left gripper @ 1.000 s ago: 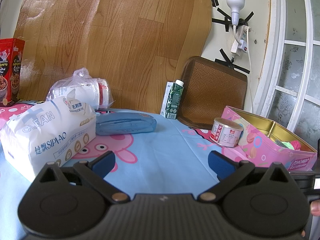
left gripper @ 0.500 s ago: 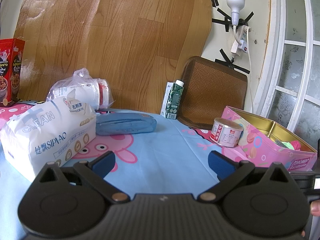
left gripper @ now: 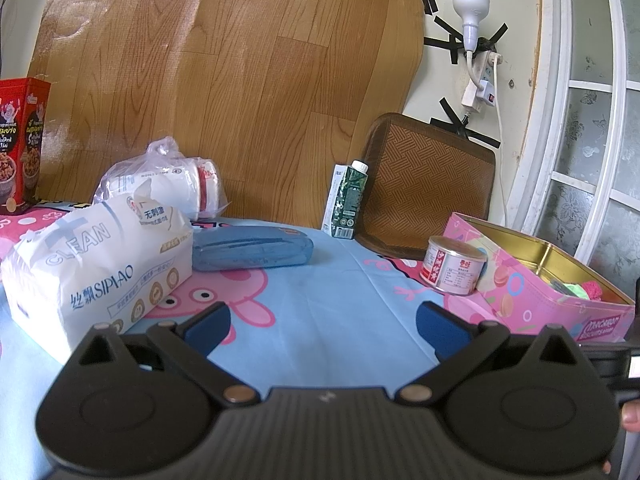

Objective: Organize soft objects

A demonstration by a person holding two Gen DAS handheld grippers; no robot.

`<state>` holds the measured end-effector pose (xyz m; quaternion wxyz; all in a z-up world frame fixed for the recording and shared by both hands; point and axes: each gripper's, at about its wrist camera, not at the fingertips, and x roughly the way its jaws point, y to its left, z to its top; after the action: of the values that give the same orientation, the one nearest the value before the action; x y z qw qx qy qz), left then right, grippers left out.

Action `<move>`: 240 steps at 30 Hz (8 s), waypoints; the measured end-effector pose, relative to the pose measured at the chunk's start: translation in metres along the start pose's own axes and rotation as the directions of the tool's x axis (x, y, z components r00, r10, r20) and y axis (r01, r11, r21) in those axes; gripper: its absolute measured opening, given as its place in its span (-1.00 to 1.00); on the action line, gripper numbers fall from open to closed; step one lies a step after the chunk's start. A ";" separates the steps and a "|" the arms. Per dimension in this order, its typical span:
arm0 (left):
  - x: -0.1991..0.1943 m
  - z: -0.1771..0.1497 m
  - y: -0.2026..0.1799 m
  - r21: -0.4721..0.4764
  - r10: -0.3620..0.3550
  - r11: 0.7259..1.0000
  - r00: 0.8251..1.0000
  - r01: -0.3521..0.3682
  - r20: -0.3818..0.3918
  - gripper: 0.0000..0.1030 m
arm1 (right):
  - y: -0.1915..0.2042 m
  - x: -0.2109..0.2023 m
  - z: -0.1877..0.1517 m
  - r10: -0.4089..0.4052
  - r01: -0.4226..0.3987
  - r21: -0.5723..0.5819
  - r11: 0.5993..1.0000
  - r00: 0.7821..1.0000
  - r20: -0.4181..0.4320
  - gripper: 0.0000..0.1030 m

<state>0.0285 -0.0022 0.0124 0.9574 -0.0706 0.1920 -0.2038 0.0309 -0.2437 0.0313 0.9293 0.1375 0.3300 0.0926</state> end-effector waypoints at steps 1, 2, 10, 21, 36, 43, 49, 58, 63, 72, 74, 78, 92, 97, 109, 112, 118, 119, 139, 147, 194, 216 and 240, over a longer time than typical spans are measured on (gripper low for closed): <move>0.000 0.000 0.000 0.000 0.000 1.000 1.000 0.000 0.000 0.99 | 0.000 0.000 0.000 0.000 0.000 0.000 1.000 1.000 0.000 0.38; 0.000 0.000 0.000 0.000 0.000 1.000 1.000 0.000 0.000 0.99 | 0.000 0.000 0.000 0.000 0.000 0.000 1.000 1.000 0.000 0.38; 0.000 -0.001 0.000 0.000 0.000 1.000 1.000 0.000 0.000 0.99 | 0.000 0.000 0.000 0.001 -0.001 0.000 1.000 1.000 0.000 0.38; 0.000 0.000 0.001 0.001 -0.001 1.000 1.000 0.001 0.000 0.99 | 0.000 0.000 0.000 0.001 -0.001 0.000 1.000 1.000 0.001 0.38; 0.000 0.000 0.000 0.001 -0.001 1.000 1.000 0.001 0.000 0.99 | 0.000 0.000 -0.001 0.002 -0.002 0.001 1.000 1.000 0.002 0.37; 0.000 -0.001 -0.001 0.001 -0.001 1.000 1.000 0.001 0.000 0.99 | 0.000 0.000 -0.001 0.001 -0.001 0.001 1.000 1.000 0.002 0.38; 0.000 -0.001 -0.001 0.001 0.000 1.000 1.000 0.000 0.000 0.99 | 0.000 0.000 -0.001 0.001 -0.001 0.000 1.000 1.000 0.002 0.38; -0.004 0.002 0.009 -0.040 0.021 0.999 0.999 -0.020 0.025 0.99 | 0.012 0.017 0.022 0.013 -0.010 -0.092 0.996 1.000 0.028 0.38; -0.003 0.003 0.012 -0.056 0.009 0.998 1.000 -0.008 0.023 0.99 | 0.035 0.069 0.067 0.043 -0.041 -0.183 0.982 0.999 0.007 0.38; 0.000 0.004 0.016 -0.084 -0.009 0.996 1.000 0.010 0.018 0.99 | 0.073 0.196 0.145 0.062 -0.081 -0.094 0.992 0.980 -0.190 0.38; 0.000 0.004 0.017 -0.088 -0.012 0.996 1.000 0.014 0.019 0.99 | 0.080 0.213 0.150 0.051 -0.078 -0.102 0.992 0.969 -0.241 0.38; 0.000 0.004 0.018 -0.098 -0.018 0.995 1.000 0.019 0.017 0.99 | 0.097 0.236 0.149 0.006 -0.083 -0.208 0.975 0.939 -0.345 0.38; 0.000 0.004 0.021 -0.107 -0.012 0.994 1.000 0.014 0.022 0.99 | 0.038 0.152 0.099 0.092 -0.163 -0.149 0.975 0.913 -0.398 0.37; -0.002 0.005 0.028 -0.141 -0.004 0.990 1.000 0.008 0.029 0.99 | 0.024 0.108 0.088 0.147 -0.195 -0.129 0.972 0.939 -0.312 0.37; -0.009 0.005 0.045 -0.245 0.085 0.967 0.994 -0.066 0.065 0.99 | 0.026 0.071 0.078 0.293 -0.371 -0.378 0.848 0.923 -0.250 0.73; -0.007 0.006 0.050 -0.271 0.084 0.960 0.995 -0.066 0.054 0.99 | 0.034 0.076 0.079 0.293 -0.408 -0.444 0.798 0.906 -0.305 0.80; -0.006 0.005 0.053 -0.284 0.076 0.957 0.996 -0.060 0.045 0.99 | 0.055 0.099 0.073 0.235 -0.475 -0.567 0.673 0.864 -0.446 0.88; -0.006 0.004 0.053 -0.284 0.074 0.957 0.996 -0.059 0.045 0.99 | 0.057 0.104 0.070 0.206 -0.476 -0.582 0.660 0.859 -0.469 0.88; 0.000 0.003 0.040 -0.225 0.031 0.974 0.999 -0.026 0.017 0.99 | 0.032 0.017 0.003 0.186 -0.238 -0.285 0.928 0.962 -0.198 0.11; -0.001 0.002 0.022 -0.124 0.081 0.989 0.997 -0.078 0.017 0.99 | 0.025 0.015 -0.003 0.228 -0.256 -0.259 0.931 0.964 -0.136 0.24; -0.011 -0.003 -0.021 0.084 0.337 0.932 0.930 -0.351 0.151 0.99 | 0.014 0.010 -0.003 0.283 -0.302 -0.174 0.937 0.951 -0.125 0.38; -0.009 -0.002 -0.019 0.091 0.310 0.942 0.941 -0.324 0.136 0.99 | 0.014 0.010 -0.003 0.282 -0.301 -0.175 0.938 0.951 -0.125 0.39; -0.008 -0.002 -0.018 0.084 0.299 0.947 0.945 -0.311 0.133 0.99 | 0.014 0.010 -0.003 0.281 -0.300 -0.174 0.938 0.952 -0.125 0.39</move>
<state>0.0144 -0.0149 0.0175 0.9894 -0.0019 0.1327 -0.0583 0.0357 -0.2268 0.0276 0.8969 0.0899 0.3410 0.2667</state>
